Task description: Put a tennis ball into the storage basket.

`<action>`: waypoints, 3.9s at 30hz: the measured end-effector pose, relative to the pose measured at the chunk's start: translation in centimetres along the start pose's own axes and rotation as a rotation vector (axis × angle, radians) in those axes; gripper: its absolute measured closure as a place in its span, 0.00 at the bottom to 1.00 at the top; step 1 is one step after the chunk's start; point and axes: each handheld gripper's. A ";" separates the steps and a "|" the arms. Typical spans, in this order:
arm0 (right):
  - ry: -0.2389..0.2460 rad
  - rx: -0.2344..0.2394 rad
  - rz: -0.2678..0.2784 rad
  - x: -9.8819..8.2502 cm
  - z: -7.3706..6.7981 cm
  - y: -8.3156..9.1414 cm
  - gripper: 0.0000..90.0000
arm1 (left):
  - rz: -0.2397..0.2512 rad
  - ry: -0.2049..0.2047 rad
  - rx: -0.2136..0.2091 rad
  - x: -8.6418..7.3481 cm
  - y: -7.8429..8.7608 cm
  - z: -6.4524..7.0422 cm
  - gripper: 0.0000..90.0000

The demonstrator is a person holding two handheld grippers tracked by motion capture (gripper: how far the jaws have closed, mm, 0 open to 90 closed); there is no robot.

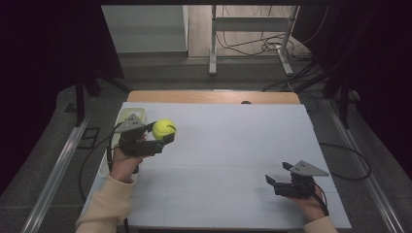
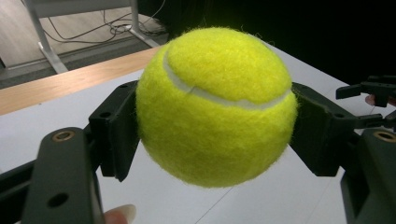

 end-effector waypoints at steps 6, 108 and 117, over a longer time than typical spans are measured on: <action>0.001 0.000 0.000 0.0 0.0 0.0 0.18 | 0.011 0.012 0.023 0.0 0.5 -0.6 0.29; 0.009 -0.006 -0.016 -0.1 -0.1 -0.2 0.18 | -0.023 0.179 0.309 -3.3 5.8 -8.1 0.29; 0.009 -0.006 -0.017 -0.1 -0.1 -0.2 0.18 | -0.074 0.204 0.329 -3.7 5.6 -8.8 0.29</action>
Point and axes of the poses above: each handheld gripper's, and its own axes: y roughly backward along the jaws, x roughly out of its top, z roughly to its right, and after that the axes turned 9 degrees about -x, right-handed
